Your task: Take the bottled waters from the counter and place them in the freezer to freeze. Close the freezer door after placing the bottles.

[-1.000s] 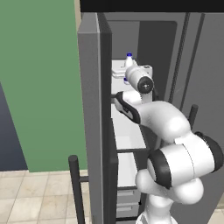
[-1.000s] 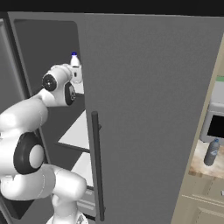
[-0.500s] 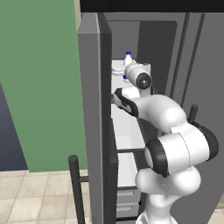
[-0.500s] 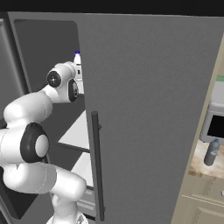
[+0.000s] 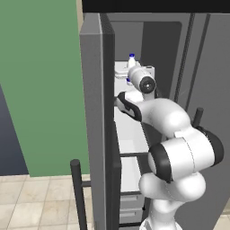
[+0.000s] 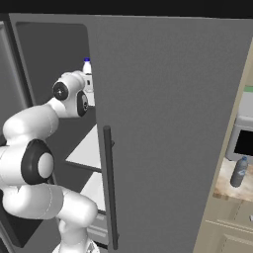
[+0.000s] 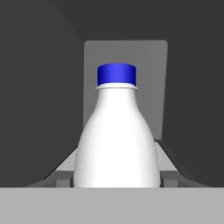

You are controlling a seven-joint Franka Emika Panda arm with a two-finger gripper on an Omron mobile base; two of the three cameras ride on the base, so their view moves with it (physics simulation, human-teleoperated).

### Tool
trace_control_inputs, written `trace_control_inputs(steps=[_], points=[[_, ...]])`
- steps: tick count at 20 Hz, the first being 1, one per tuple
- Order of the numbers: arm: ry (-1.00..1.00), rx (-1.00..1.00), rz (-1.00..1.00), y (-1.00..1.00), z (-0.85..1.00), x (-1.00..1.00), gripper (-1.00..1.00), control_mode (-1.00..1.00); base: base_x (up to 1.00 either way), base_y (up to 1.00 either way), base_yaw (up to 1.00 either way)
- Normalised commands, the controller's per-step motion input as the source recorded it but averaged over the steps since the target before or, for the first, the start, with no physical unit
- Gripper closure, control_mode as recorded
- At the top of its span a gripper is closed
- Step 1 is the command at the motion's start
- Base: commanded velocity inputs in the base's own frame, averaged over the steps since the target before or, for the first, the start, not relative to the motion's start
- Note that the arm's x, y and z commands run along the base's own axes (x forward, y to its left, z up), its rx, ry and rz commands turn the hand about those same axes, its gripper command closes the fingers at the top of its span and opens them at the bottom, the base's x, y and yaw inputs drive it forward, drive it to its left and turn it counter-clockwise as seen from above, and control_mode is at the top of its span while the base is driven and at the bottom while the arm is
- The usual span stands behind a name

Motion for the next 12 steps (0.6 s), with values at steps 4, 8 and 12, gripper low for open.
trace_control_inputs(steps=[4, 8, 12], points=[[-0.03, 0.00, 0.00, 0.00, -0.43, 0.00, 1.00, -1.00, 0.00, 0.00, 0.00], [-0.01, 0.00, 0.00, 0.00, -0.39, 0.00, 1.00, -1.00, 0.00, 0.00, 0.00], [0.00, 0.00, 0.00, 0.00, -0.43, 0.00, 1.00, -1.00, 0.00, 0.00, 0.00]])
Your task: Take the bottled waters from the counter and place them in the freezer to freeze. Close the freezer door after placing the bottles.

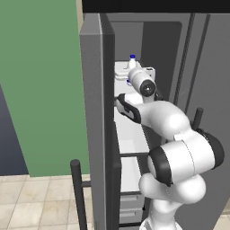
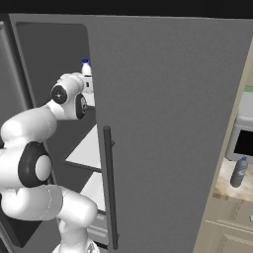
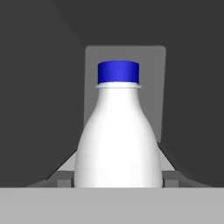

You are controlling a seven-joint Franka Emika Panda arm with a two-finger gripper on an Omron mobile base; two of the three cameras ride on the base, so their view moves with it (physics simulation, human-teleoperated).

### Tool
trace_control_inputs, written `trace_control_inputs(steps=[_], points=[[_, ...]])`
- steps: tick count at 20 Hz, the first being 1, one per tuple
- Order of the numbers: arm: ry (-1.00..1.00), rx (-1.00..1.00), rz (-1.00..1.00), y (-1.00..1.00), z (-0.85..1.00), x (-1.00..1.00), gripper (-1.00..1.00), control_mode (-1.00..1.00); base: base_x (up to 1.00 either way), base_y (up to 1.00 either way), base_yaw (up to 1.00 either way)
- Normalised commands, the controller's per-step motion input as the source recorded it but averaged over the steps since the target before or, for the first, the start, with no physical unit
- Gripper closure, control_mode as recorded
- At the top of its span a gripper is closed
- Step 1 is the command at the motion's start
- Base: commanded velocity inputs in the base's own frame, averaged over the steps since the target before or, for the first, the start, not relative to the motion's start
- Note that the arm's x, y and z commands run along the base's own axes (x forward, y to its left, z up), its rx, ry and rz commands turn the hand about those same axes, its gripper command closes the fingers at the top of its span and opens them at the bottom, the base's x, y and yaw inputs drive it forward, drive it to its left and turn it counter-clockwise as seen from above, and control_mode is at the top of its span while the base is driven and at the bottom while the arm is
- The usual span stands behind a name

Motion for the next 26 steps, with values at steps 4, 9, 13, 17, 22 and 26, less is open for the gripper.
trace_control_inputs(steps=[4, 9, 13, 17, 22, 26], points=[[0.00, 0.00, 0.00, -0.02, -0.48, 0.00, 1.00, -1.00, 0.00, 0.00, 0.00], [0.00, 0.00, 0.00, 0.00, -0.25, 0.00, 1.00, -1.00, 0.00, 0.00, 0.00], [0.00, 0.01, 0.00, 0.00, -0.11, 0.00, 1.00, -1.00, 0.00, 0.00, 0.00], [0.00, 0.01, 0.00, 0.00, -0.10, 0.00, -1.00, -1.00, 0.00, 0.00, 0.00], [0.00, 0.00, 0.00, 0.00, -0.05, 0.00, -1.00, -1.00, 0.00, 0.00, 0.00], [0.00, 0.00, 0.00, 0.00, 0.00, 0.00, -1.00, -1.00, 0.00, 0.00, 0.00]])
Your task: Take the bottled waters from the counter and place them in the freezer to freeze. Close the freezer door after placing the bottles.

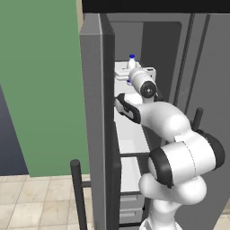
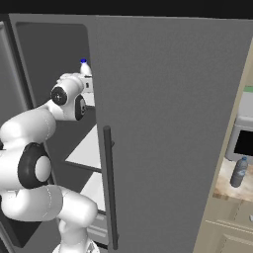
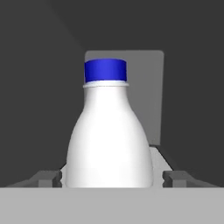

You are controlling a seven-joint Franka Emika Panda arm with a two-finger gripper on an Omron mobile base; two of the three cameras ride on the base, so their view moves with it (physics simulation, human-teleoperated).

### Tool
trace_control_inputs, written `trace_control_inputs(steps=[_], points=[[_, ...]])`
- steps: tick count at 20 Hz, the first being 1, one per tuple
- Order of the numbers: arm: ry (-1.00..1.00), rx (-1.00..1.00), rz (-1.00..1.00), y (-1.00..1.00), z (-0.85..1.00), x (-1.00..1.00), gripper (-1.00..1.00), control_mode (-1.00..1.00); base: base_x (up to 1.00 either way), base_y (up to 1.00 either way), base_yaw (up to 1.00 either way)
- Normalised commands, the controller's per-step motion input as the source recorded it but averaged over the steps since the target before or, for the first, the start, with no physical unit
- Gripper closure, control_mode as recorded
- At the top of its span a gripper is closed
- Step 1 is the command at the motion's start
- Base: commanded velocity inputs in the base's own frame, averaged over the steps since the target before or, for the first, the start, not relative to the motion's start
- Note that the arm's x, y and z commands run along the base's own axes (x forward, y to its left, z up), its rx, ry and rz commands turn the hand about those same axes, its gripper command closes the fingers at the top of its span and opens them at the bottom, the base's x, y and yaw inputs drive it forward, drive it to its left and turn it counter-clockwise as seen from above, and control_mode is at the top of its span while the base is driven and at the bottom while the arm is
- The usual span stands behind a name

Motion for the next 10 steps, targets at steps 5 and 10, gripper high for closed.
trace_control_inputs(steps=[5, 10], points=[[0.00, 0.00, 0.00, 0.00, 0.00, 0.00, -1.00, -1.00, 0.00, 0.00, 0.00], [0.00, 0.00, 0.00, 0.00, 0.00, -0.04, -1.00, -1.00, 0.00, 0.00, 0.00]])
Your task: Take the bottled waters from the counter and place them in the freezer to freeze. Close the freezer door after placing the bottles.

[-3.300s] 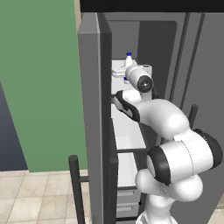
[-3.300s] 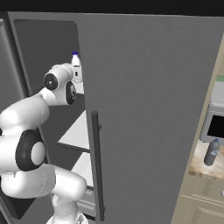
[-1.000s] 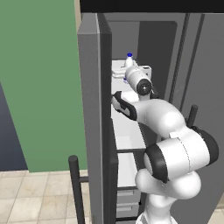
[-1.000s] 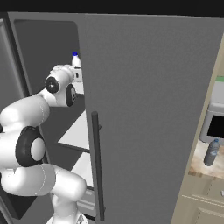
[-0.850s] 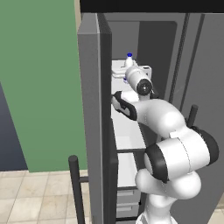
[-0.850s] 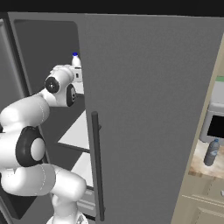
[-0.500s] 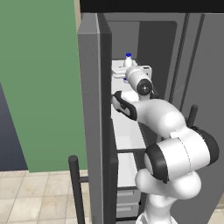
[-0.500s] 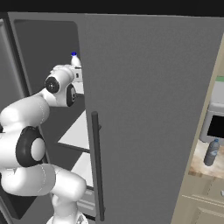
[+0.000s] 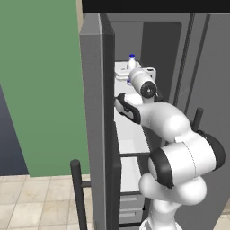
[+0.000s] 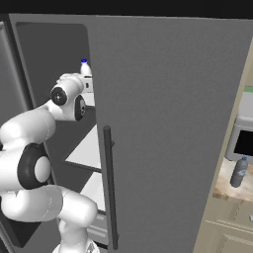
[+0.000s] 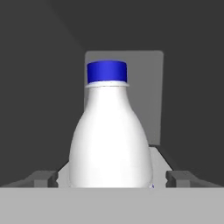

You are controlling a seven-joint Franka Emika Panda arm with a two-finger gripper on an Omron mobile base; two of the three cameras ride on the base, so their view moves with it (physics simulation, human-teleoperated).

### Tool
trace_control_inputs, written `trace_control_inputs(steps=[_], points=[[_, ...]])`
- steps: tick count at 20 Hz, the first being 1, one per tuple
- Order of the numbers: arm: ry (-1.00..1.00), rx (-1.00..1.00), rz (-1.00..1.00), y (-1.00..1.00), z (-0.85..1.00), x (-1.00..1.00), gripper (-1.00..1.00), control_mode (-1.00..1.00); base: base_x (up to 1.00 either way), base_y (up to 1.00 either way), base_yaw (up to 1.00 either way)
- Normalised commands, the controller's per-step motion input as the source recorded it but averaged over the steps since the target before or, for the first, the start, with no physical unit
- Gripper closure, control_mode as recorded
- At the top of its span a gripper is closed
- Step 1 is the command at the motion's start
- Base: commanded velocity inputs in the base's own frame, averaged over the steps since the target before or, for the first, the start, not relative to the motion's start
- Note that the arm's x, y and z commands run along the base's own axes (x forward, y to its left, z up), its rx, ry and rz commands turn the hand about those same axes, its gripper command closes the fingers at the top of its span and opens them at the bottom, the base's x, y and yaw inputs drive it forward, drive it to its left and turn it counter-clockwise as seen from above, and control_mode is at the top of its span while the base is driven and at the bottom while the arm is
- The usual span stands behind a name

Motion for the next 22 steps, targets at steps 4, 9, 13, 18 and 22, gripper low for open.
trace_control_inputs(steps=[4, 9, 13, 18, 22], points=[[0.00, 0.00, 0.00, 0.00, 0.01, -0.20, -1.00, -1.00, 0.00, 0.00, 0.00], [0.00, 0.00, 0.00, 0.00, 0.03, -0.33, -1.00, -1.00, 0.00, 0.00, 0.00], [0.01, 0.00, -0.03, 0.00, 0.18, -0.47, -1.00, -1.00, 0.00, 0.00, 0.00], [0.03, 0.00, -0.01, 0.00, 0.26, -0.47, -1.00, -1.00, 0.00, 0.00, 0.00], [0.03, 0.00, 0.00, 0.00, 0.28, -0.51, -1.00, -1.00, 0.00, 0.00, 0.00]])
